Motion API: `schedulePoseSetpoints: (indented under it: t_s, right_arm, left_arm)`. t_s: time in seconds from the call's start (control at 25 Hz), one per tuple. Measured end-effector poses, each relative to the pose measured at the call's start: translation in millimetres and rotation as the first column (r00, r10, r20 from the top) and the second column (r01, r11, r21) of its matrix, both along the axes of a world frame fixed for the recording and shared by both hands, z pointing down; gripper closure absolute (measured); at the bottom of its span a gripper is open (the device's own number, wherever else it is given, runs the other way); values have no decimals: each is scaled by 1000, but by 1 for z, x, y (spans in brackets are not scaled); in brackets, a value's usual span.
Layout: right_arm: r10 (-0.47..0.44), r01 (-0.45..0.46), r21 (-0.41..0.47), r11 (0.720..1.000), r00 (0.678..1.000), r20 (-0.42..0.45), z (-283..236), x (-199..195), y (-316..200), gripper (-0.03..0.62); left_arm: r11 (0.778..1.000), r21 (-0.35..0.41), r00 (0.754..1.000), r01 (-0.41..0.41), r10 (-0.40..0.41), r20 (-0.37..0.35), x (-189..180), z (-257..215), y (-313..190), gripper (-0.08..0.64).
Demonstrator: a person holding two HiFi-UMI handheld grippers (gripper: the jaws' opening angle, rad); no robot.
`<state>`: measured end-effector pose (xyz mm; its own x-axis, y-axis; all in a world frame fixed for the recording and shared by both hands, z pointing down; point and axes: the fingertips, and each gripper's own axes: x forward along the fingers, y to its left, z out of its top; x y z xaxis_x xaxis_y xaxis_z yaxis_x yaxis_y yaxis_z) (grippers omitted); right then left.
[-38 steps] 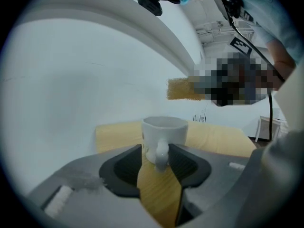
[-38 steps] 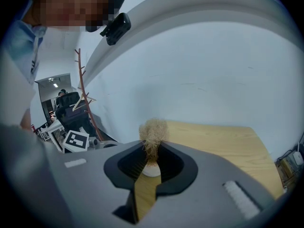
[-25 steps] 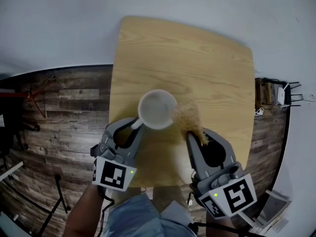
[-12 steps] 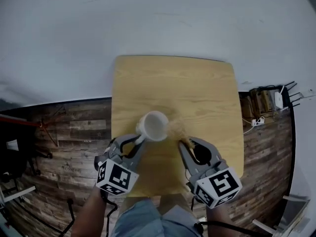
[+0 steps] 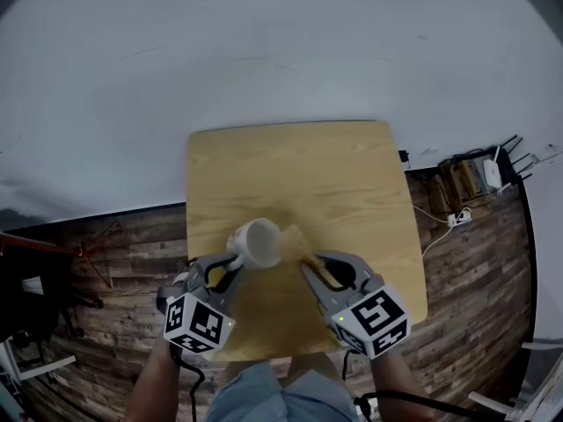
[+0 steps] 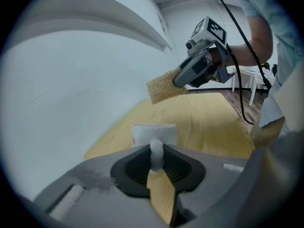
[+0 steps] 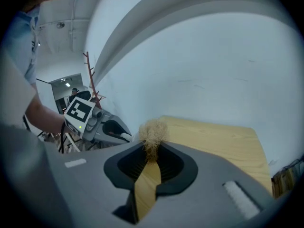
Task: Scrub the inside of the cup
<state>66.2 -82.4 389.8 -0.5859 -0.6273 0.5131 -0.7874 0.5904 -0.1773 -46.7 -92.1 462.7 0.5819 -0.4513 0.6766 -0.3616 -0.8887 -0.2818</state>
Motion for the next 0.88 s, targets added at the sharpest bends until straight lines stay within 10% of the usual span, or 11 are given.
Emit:
schedulePoseSetpoints:
  t_s: [0.24, 0.52, 0.88]
  right_arm:
    - [-221, 222, -10, 975, 968, -121, 13, -19, -6, 535]
    - [-491, 512, -45, 858, 793, -361, 34, -44, -22, 537]
    - [-653, 631, -207, 748, 644, -398, 63, -60, -34, 538]
  left_arm:
    - [999, 16, 999, -29, 29, 26, 6, -2, -1, 479]
    - [998, 27, 998, -49, 49, 30, 5, -6, -4, 479]
    - [997, 20, 996, -77, 76, 36, 3, -10, -9, 479]
